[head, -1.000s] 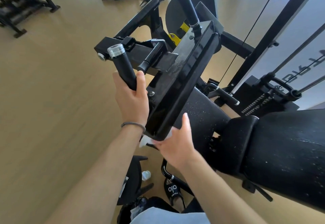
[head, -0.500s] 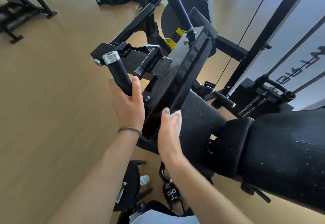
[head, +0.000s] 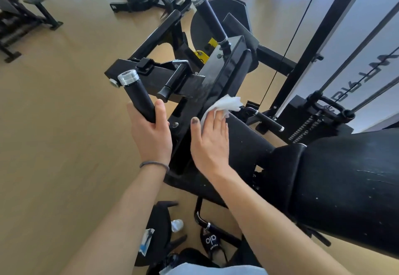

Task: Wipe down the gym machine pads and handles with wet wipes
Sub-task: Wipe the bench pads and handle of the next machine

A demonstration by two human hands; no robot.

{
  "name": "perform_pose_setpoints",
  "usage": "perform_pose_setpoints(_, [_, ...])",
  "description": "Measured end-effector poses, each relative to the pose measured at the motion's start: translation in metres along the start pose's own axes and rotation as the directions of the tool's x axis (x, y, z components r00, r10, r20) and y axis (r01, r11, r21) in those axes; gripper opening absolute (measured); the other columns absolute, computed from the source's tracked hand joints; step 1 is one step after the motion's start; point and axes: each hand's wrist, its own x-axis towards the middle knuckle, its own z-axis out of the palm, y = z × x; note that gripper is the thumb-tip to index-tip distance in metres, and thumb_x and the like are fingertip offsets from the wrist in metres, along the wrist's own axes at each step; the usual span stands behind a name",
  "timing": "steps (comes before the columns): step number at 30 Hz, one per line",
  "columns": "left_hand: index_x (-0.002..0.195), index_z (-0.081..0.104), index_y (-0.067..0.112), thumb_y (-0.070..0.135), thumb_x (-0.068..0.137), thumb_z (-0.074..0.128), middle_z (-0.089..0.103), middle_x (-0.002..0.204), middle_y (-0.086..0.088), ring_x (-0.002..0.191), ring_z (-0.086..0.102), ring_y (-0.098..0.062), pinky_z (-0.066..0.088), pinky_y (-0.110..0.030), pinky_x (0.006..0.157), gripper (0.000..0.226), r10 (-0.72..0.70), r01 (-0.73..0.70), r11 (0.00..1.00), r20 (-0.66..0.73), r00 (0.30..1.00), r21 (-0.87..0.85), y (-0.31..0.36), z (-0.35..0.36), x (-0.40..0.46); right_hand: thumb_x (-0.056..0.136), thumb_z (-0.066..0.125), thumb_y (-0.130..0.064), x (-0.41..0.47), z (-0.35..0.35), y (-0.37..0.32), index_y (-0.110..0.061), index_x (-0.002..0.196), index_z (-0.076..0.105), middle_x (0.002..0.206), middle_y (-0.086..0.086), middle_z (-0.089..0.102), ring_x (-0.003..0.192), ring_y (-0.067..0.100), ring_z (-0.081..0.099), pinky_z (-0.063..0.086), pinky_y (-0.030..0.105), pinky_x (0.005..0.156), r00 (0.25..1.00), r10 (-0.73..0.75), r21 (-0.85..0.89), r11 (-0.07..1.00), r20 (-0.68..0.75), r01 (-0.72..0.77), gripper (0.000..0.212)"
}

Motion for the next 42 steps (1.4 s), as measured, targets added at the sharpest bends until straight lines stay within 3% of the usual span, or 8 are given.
perform_pose_setpoints(7, [0.101, 0.043, 0.021, 0.042, 0.098, 0.055, 0.061, 0.077, -0.013, 0.053, 0.060, -0.020, 0.053, -0.036, 0.053, 0.024, -0.016, 0.016, 1.000, 0.013, 1.000, -0.005, -0.002, -0.001, 0.000, 0.097, 0.009, -0.069, -0.086, 0.028, 0.010, -0.022, 0.162, -0.008, 0.167, -0.012, -0.004, 0.152, 0.003, -0.006, 0.002, 0.033, 0.127, 0.984, 0.129, 0.307, 0.938, 0.123, -0.161, 0.082])
perform_pose_setpoints(10, [0.099, 0.042, 0.020, 0.042, 0.098, 0.055, 0.060, 0.077, -0.014, 0.053, 0.059, -0.019, 0.052, -0.035, 0.053, 0.025, -0.028, 0.028, 1.000, 0.019, 0.999, -0.013, -0.002, -0.001, 0.001, 0.096, 0.028, -0.069, -0.075, 0.031, 0.008, -0.038, 0.136, 0.048, 0.138, -0.013, 0.057, 0.129, 0.004, 0.050, 0.035, 0.040, 0.115, 0.932, 0.246, 0.662, 0.656, 0.268, -0.363, 0.054])
perform_pose_setpoints(17, [0.103, 0.042, 0.020, 0.045, 0.097, 0.054, 0.061, 0.082, -0.014, 0.055, 0.059, -0.017, 0.052, -0.031, 0.052, 0.028, -0.036, 0.036, 0.999, 0.034, 0.999, 0.002, -0.002, -0.001, 0.002, 0.090, 0.027, -0.083, 0.047, -0.019, 0.026, -0.026, 0.140, 0.059, 0.139, 0.008, 0.064, 0.129, 0.025, 0.058, 0.039, 0.045, 0.115, 0.841, 0.388, 0.855, 0.202, 0.377, -0.477, 0.082])
perform_pose_setpoints(25, [0.108, 0.045, 0.010, 0.045, 0.098, 0.053, 0.065, 0.085, -0.017, 0.054, 0.061, -0.014, 0.047, -0.019, 0.050, 0.037, -0.026, 0.027, 0.997, -0.009, 1.000, 0.072, 0.002, 0.001, -0.001, 0.091, 0.025, -0.083, -0.046, 0.006, 0.020, -0.028, 0.143, 0.057, 0.131, 0.001, 0.069, 0.122, 0.018, 0.065, 0.045, 0.033, 0.111, 0.689, 0.322, 0.683, 0.150, 0.650, -0.715, 0.082])
perform_pose_setpoints(33, [0.138, 0.030, 0.010, 0.035, 0.089, 0.058, 0.046, 0.132, -0.019, 0.111, 0.053, -0.035, 0.051, -0.049, 0.091, 0.062, -0.159, 0.159, 0.925, -0.027, 0.987, 0.344, 0.023, 0.005, -0.019, 0.076, 0.045, -0.084, -0.017, -0.097, 0.021, -0.024, 0.152, 0.044, 0.152, 0.004, 0.051, 0.138, 0.023, 0.049, 0.031, 0.044, 0.121, 0.849, 0.251, 0.799, 0.292, 0.465, -0.525, 0.097])
perform_pose_setpoints(37, [0.150, 0.027, 0.010, 0.028, 0.086, 0.064, 0.034, 0.146, -0.017, 0.130, 0.034, -0.030, 0.033, -0.037, 0.107, 0.076, 0.198, -0.208, 0.874, 0.068, 0.978, 0.440, 0.073, 0.031, -0.088, 0.099, 0.040, -0.065, -0.049, -0.151, 0.060, -0.005, 0.133, 0.061, 0.123, 0.015, 0.071, 0.115, 0.026, 0.068, 0.051, 0.042, 0.105, 0.839, 0.198, 0.773, 0.326, 0.507, -0.544, 0.072])
perform_pose_setpoints(40, [0.147, 0.036, 0.028, 0.047, 0.096, 0.057, 0.046, 0.143, 0.002, 0.127, 0.046, -0.007, 0.038, -0.028, 0.104, 0.058, -0.050, -0.073, 0.979, 0.571, 0.820, 0.191, 0.105, 0.066, -0.126, 0.085, 0.066, -0.061, -0.066, -0.209, 0.087, -0.004, 0.135, 0.057, 0.125, 0.020, 0.067, 0.113, 0.030, 0.069, 0.059, 0.043, 0.092, 0.888, 0.232, 0.850, 0.272, 0.396, -0.450, 0.076])
perform_pose_setpoints(42, [0.137, 0.051, 0.034, 0.064, 0.096, 0.046, 0.063, 0.134, 0.003, 0.116, 0.061, -0.006, 0.045, -0.029, 0.098, 0.051, -0.346, 0.356, 0.912, 0.849, 0.400, 0.204, 0.127, 0.093, -0.147, 0.090, 0.065, -0.054, -0.072, -0.243, 0.104, -0.005, 0.134, 0.059, 0.123, 0.019, 0.069, 0.113, 0.032, 0.068, 0.058, 0.043, 0.093, 0.897, 0.249, 0.843, 0.321, 0.365, -0.432, 0.066])
